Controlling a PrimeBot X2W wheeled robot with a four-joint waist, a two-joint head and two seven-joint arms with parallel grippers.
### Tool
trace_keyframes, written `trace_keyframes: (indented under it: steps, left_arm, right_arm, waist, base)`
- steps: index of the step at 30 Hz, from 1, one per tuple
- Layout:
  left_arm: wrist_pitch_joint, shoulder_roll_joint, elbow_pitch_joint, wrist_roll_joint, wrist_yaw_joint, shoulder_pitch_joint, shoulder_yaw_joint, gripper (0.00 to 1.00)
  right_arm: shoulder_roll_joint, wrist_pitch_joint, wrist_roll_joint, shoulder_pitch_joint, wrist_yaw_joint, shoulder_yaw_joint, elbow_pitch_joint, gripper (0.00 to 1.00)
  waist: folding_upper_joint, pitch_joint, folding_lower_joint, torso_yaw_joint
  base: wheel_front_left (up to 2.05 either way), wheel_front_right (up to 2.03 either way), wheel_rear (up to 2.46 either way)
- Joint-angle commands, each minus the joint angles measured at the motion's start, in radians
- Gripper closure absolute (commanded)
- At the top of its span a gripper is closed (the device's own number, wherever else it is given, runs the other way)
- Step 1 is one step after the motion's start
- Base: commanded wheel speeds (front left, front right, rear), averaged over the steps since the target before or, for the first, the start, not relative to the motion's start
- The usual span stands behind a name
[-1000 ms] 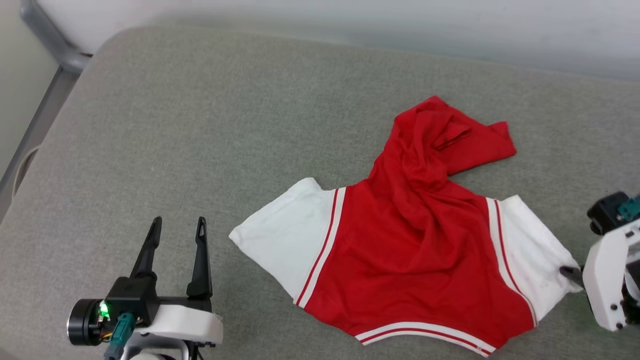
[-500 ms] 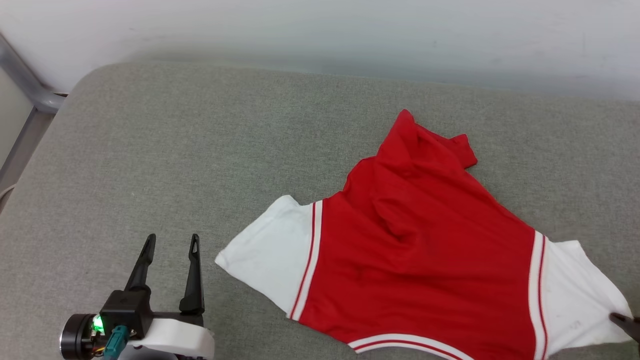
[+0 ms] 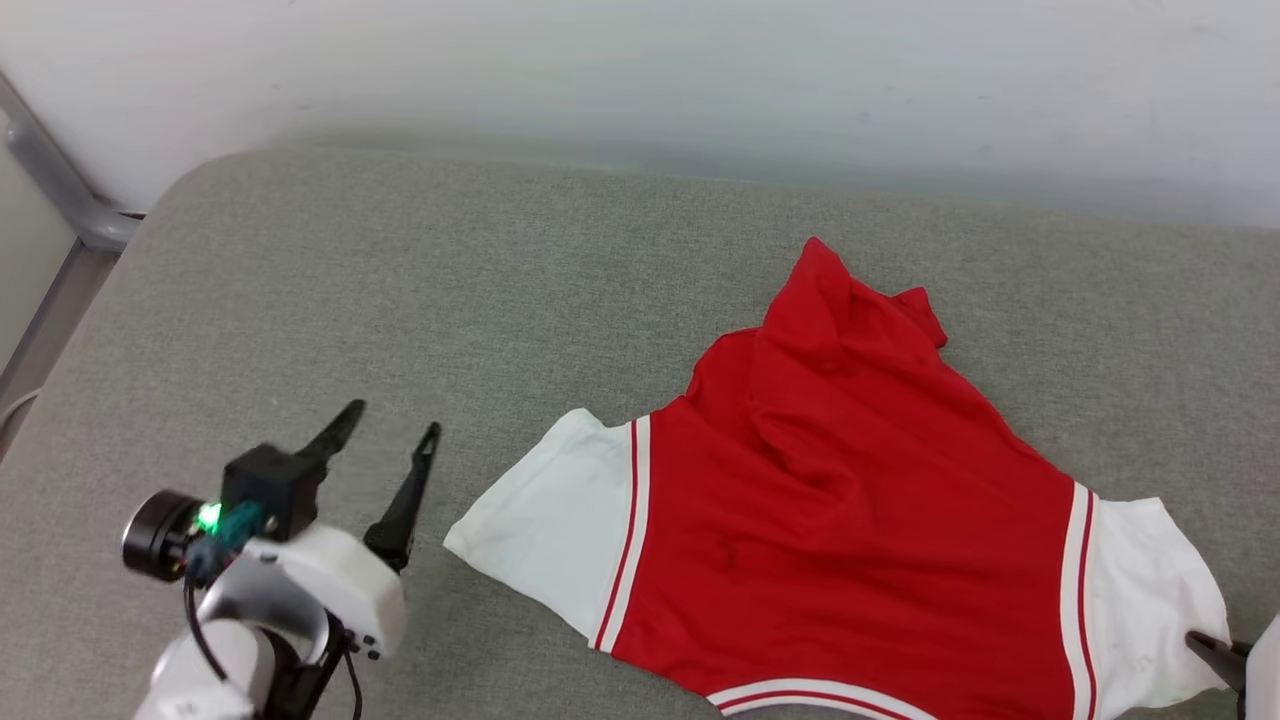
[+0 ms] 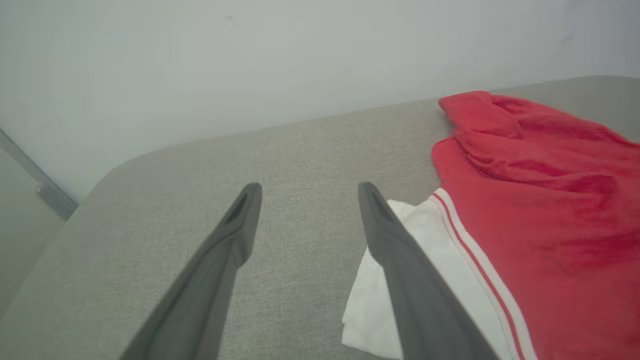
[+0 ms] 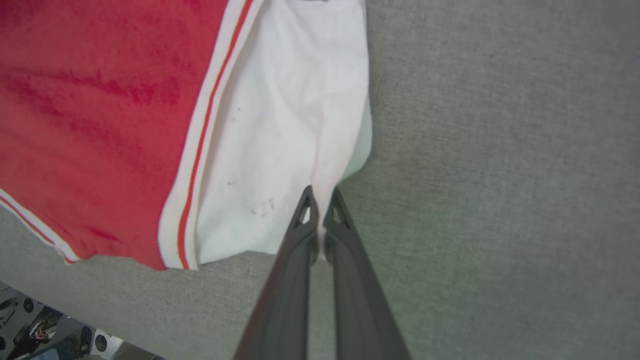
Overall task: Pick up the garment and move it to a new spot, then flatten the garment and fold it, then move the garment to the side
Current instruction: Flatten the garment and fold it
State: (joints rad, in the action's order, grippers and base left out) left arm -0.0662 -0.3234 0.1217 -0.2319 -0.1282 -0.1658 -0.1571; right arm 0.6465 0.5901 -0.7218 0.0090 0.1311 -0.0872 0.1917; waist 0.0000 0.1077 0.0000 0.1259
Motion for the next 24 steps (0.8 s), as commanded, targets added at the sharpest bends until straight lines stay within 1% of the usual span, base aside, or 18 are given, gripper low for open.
trace_keyframes:
  steps: [1, 3, 6, 8, 10, 12, 15, 17, 19, 24]
  left_arm:
    - [0.041, -0.029, -0.007, -0.04, -0.001, -0.025, -0.034, 0.0]
    - [0.127, -0.101, -0.029, -0.127, -0.001, -0.069, -0.101, 0.0]
    - [0.266, -0.186, -0.045, -0.248, -0.001, -0.122, -0.187, 0.0]
    - [0.359, -0.23, -0.043, -0.323, -0.002, -0.158, -0.233, 0.0]
    - [0.431, -0.266, -0.051, -0.378, -0.002, -0.194, -0.276, 0.0]
    - [0.499, -0.288, -0.037, -0.437, -0.002, -0.219, -0.313, 0.0]
    - [0.6, -0.318, -0.008, -0.49, -0.002, -0.255, -0.372, 0.0]
    - [0.646, -0.324, 0.014, -0.523, -0.002, -0.277, -0.403, 0.0]
    - [0.676, -0.336, 0.041, -0.538, -0.002, -0.292, -0.431, 0.0]
    - [0.692, -0.332, 0.118, -0.564, -0.002, -0.322, -0.489, 0.0]
  right_arm:
    - [-0.009, -0.002, 0.006, -0.002, -0.001, -0.002, -0.009, 1.0]
    - [-0.018, 0.001, 0.016, -0.01, -0.001, -0.005, -0.016, 1.0]
    - [-0.026, 0.004, 0.029, -0.019, -0.001, -0.009, -0.028, 1.0]
    - [-0.033, 0.004, 0.035, -0.03, -0.001, -0.014, -0.037, 1.0]
    - [-0.037, 0.007, 0.04, -0.037, -0.001, -0.017, -0.045, 1.0]
    - [-0.041, 0.007, 0.047, -0.043, -0.001, -0.021, -0.05, 1.0]
    - [-0.046, 0.009, 0.056, -0.06, -0.001, -0.031, -0.06, 1.0]
    - [-0.048, 0.01, 0.06, -0.071, -0.001, -0.038, -0.063, 1.0]
    - [-0.049, 0.011, 0.063, -0.083, -0.001, -0.049, -0.066, 1.0]
    - [-0.051, 0.007, 0.065, -0.12, -0.001, -0.076, -0.065, 1.0]
  waist:
    - [0.0, -0.001, 0.0, -0.001]
    - [0.0, -0.001, 0.0, -0.003]
    - [0.0, 0.002, 0.0, -0.006]
    - [0.0, 0.006, 0.0, -0.011]
    - [0.0, 0.014, 0.0, -0.016]
    - [0.0, 0.023, 0.0, -0.023]
    - [0.0, 0.038, 0.0, -0.036]
    - [0.0, 0.048, 0.0, -0.045]
    - [0.0, 0.06, 0.0, -0.056]
    - [0.0, 0.089, 0.0, -0.079]
  base:
    - [0.0, 0.0, 0.0]
    - [0.0, 0.0, 0.0]
    - [0.0, 0.0, 0.0]
    - [0.0, 0.0, 0.0]
    - [0.0, 0.0, 0.0]
    - [0.0, 0.0, 0.0]
    - [0.0, 0.0, 0.0]
    - [0.0, 0.0, 0.0]
    - [0.0, 0.0, 0.0]
    - [0.0, 0.0, 0.0]
